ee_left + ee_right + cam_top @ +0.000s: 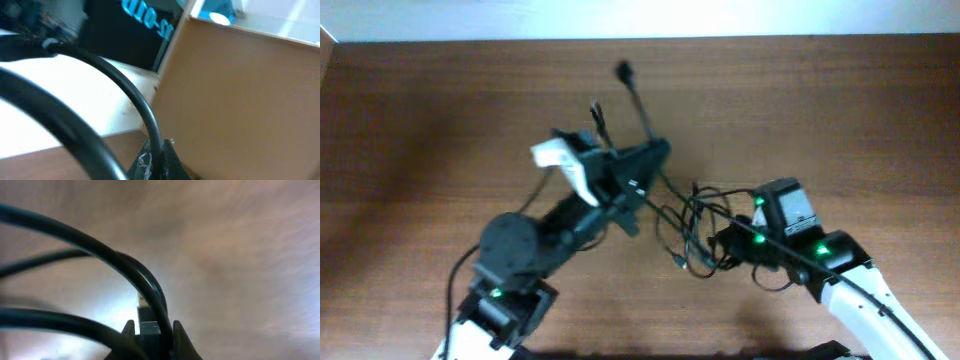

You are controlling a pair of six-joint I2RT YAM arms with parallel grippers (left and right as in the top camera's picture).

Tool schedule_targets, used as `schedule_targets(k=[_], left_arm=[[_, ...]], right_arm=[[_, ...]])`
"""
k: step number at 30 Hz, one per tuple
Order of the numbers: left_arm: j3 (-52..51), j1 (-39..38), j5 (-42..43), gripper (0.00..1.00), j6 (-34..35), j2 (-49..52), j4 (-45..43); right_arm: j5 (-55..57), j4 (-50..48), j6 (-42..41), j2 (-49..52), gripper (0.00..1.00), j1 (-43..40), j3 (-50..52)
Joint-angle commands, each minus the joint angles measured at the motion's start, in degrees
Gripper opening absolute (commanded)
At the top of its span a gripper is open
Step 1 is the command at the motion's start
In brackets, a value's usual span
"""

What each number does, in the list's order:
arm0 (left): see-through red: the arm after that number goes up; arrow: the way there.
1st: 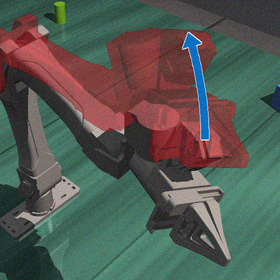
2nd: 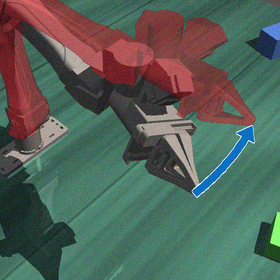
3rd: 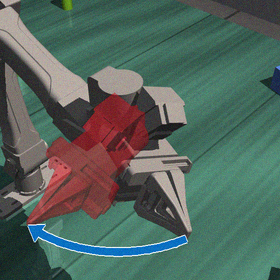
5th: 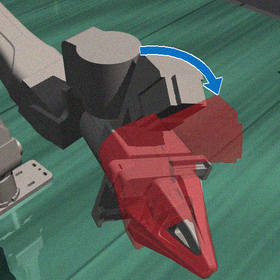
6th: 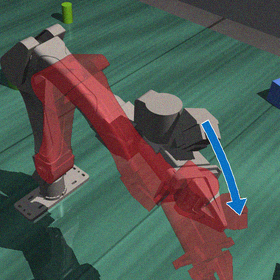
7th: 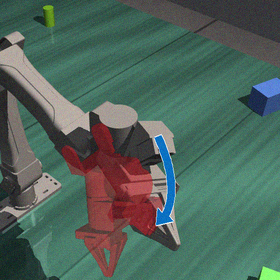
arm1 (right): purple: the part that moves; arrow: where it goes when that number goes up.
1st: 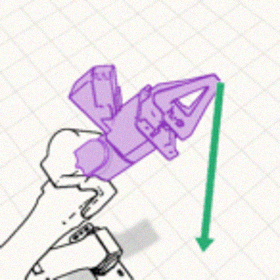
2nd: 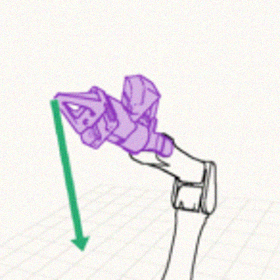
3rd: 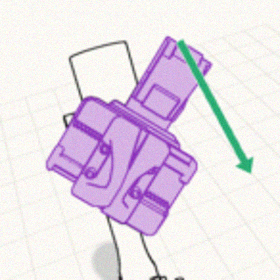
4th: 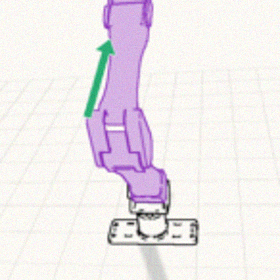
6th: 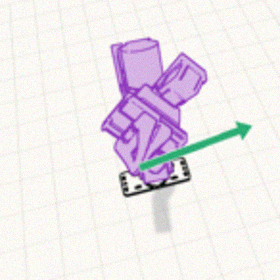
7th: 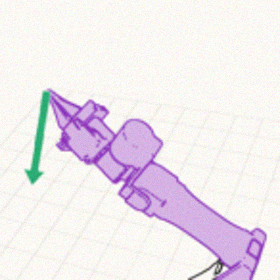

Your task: Untangle cables

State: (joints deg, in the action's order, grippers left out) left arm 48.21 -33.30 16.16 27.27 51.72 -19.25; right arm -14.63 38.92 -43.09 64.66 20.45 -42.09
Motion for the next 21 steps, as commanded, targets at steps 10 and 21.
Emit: schedule_targets(k=[10,21], left_arm=[[1.36,28.30,-12.20,0.00,-0.09,-10.08,34.69],[1.36,30.21,-26.21,0.00,0.33,-6.23,52.81]], right_arm=[[5.22,3.48,29.73,-0.72,0.05,-30.91,-12.63],[-10.32,1.90,29.16,-0.72,0.10,-35.63,-22.29]])
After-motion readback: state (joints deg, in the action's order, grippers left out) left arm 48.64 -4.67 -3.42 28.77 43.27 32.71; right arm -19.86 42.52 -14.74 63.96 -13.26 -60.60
